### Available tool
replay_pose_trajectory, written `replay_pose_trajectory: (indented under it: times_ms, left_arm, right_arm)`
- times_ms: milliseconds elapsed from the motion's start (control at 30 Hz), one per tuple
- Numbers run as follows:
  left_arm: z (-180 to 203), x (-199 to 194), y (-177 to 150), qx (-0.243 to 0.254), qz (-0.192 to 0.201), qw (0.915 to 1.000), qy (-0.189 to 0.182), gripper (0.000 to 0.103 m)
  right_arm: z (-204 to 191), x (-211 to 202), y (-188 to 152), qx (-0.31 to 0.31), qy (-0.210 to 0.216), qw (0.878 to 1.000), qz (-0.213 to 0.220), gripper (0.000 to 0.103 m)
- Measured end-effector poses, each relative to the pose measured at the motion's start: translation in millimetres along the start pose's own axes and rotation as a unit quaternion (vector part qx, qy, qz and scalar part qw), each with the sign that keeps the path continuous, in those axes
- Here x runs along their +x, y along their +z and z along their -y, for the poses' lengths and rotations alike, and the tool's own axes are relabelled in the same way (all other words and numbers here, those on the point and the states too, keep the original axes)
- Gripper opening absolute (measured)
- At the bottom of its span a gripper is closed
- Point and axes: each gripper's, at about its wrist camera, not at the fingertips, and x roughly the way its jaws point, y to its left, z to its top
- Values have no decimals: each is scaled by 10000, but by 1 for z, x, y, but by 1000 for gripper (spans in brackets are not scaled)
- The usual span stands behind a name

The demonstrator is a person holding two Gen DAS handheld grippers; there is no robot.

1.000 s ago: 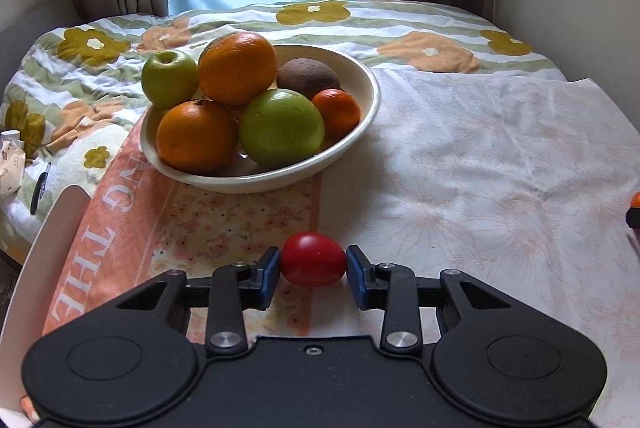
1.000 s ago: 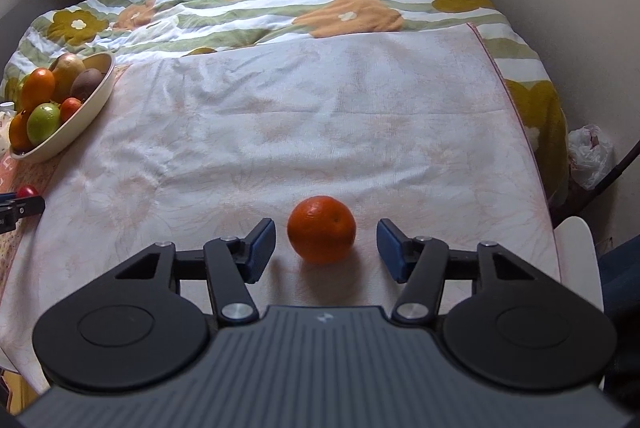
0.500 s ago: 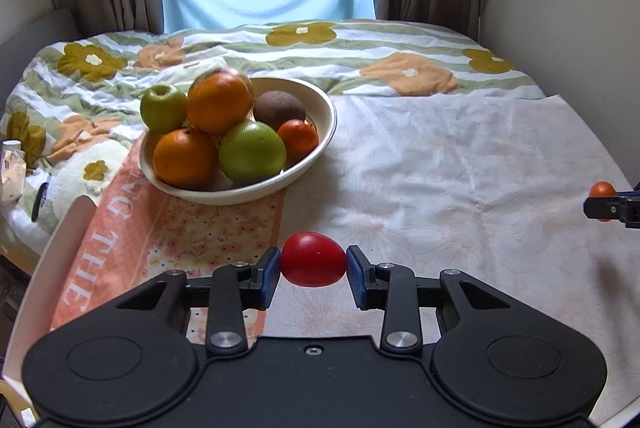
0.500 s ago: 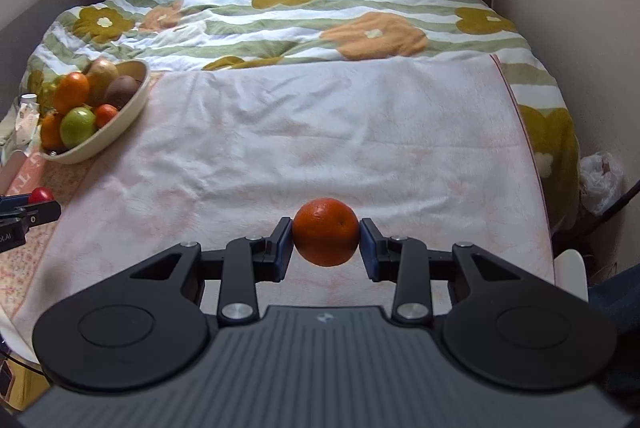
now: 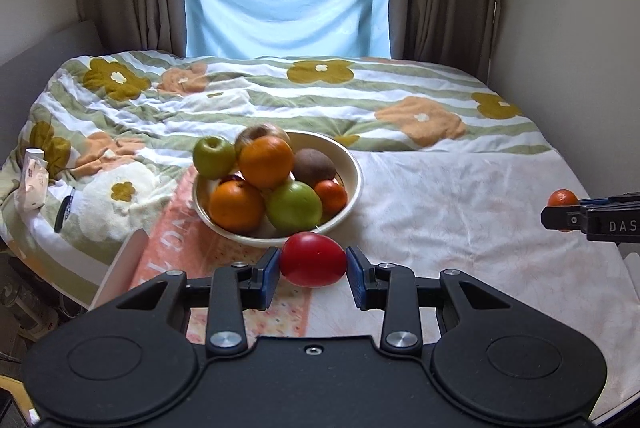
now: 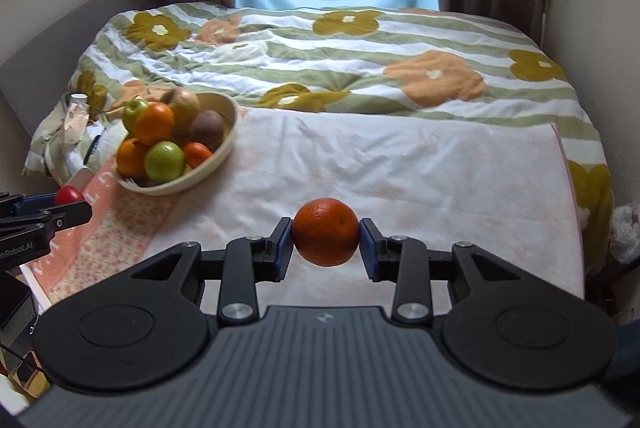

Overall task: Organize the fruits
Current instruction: 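Carry the tomato and tangerine to the white bowl with both tools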

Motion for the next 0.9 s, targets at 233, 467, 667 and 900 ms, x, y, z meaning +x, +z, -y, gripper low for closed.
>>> replay_pose_trajectory:
  times_ms: [233, 467, 667, 900]
  left_arm:
    - [-34, 6, 27, 73, 118, 9999, -41, 39]
    - [-69, 27, 49, 203, 85, 9996, -200, 39]
    - [-95, 58, 61, 324, -9, 9988, -371, 39]
    - [-115, 99, 67, 408, -240, 9971, -596, 39]
  right_arm:
    - [-46, 8, 27, -58, 155, 9998, 92, 50]
    - [-87, 27, 52, 6, 128, 9998, 140, 50]
    - [-112, 53, 67, 59, 1, 10000, 73, 50]
    - [-132, 89, 73, 168, -148, 9997, -106, 50]
